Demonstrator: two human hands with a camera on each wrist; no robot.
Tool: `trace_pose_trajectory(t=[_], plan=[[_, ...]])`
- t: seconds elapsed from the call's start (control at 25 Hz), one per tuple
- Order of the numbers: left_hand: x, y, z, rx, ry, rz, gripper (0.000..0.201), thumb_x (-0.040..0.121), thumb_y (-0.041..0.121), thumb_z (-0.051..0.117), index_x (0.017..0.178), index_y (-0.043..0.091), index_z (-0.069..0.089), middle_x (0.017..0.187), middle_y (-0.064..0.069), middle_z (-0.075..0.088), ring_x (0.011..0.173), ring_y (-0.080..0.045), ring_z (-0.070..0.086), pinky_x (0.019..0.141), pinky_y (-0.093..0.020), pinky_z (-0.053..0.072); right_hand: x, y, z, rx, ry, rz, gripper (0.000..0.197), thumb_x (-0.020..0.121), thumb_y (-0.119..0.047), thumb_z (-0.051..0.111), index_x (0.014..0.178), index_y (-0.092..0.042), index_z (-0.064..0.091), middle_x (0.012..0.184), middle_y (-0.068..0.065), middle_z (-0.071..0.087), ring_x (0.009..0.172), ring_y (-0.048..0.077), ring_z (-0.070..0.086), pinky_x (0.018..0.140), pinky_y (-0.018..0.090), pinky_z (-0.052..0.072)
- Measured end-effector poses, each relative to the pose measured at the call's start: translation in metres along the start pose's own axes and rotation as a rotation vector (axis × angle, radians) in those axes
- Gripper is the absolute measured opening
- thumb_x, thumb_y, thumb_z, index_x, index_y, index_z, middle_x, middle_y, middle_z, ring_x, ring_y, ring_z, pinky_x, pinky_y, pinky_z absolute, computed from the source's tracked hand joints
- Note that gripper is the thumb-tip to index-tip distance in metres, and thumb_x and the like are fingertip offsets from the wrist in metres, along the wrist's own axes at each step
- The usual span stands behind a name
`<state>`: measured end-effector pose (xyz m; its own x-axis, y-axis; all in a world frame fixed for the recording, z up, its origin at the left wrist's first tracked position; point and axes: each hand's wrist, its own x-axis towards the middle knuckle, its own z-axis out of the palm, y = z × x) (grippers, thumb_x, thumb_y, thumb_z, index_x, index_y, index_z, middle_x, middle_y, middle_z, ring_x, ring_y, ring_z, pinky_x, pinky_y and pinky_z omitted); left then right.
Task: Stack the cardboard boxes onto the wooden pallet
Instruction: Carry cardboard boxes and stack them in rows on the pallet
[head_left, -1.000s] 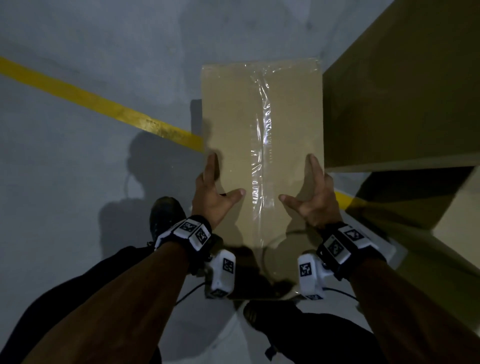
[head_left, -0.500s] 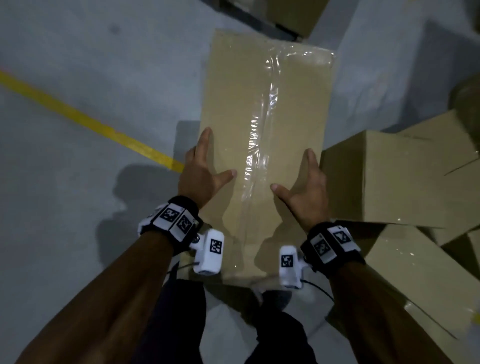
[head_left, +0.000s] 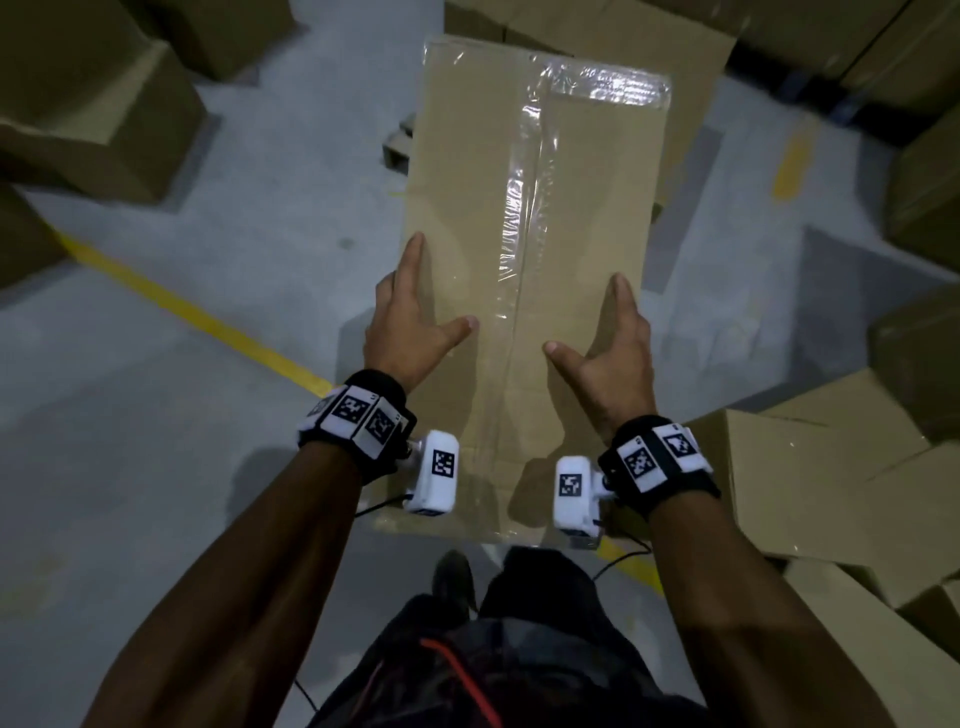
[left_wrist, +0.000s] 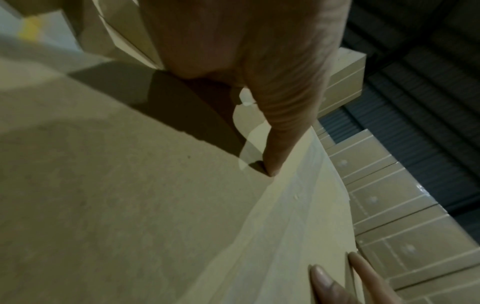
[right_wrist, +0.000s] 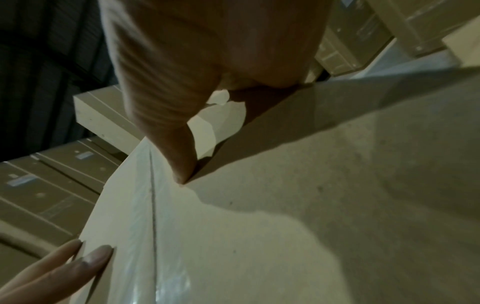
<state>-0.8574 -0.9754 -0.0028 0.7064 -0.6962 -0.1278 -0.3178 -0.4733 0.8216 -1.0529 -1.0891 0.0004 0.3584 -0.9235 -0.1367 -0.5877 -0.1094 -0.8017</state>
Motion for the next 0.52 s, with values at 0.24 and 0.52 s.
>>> trace_pose_trajectory(t=[0.24,0.52], plan=[[0.068,0.012,-0.045,-0.003,0.103,0.006,0.102,0.08,0.041,0.079,0.155,0.044,0.009,0.155,-0.004,0.031,0.136,-0.028,0.041,0.106,-0.037,0.036,0.066,-0.063,0.033,0.006,-0.014,-0.07,0.102,0.08,-0.037,0.081,0.156,-0.045,0.014,0.161,0.001,0.022,0.144,0.03,0.03,0.114,0.048,0.03],[0.226,0.028,-0.073,0.03,0.113,-0.025,0.103,0.081,0.041,0.078,0.155,0.044,0.007,0.155,-0.005,0.03,0.135,-0.029,0.042,0.105,-0.04,0.038,0.211,-0.122,0.094,0.05,-0.021,-0.069,0.101,0.079,-0.039,0.08,0.154,-0.049,0.014,0.162,0.003,0.021,0.145,0.032,0.029,0.116,0.056,0.031]])
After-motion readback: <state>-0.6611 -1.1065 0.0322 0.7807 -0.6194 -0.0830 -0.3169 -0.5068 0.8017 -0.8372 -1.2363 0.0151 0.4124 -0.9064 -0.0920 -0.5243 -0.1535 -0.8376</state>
